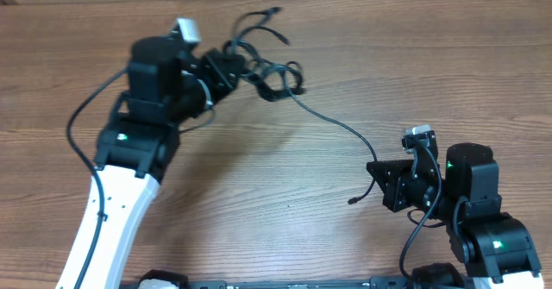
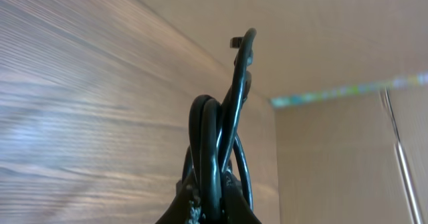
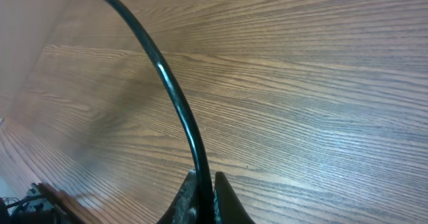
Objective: Untangle cables
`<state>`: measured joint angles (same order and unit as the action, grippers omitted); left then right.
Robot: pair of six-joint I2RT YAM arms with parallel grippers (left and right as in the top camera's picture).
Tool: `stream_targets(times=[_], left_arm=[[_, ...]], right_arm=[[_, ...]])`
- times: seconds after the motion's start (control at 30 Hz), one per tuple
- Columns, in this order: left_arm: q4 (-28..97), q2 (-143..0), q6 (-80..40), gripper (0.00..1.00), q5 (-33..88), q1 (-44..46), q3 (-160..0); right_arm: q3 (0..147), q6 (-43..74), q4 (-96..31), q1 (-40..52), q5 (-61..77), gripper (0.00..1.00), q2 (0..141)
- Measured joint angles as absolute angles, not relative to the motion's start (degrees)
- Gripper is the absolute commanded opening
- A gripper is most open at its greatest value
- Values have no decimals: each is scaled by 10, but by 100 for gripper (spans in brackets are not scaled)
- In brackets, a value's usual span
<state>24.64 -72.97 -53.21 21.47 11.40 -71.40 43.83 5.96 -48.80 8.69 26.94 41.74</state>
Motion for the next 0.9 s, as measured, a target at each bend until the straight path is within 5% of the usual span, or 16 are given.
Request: stream_targets(times=[0.83, 0.87, 0.9], left_arm=[[309, -730, -540, 4, 208, -61, -714], [313, -730, -538, 4, 208, -65, -714], [316, -729, -533, 4, 211, -68, -714]], right_arm=[[438, 51, -510, 87, 236, 4, 417], [438, 51, -510, 87, 236, 20, 417], [438, 51, -510, 87, 236, 47, 417]])
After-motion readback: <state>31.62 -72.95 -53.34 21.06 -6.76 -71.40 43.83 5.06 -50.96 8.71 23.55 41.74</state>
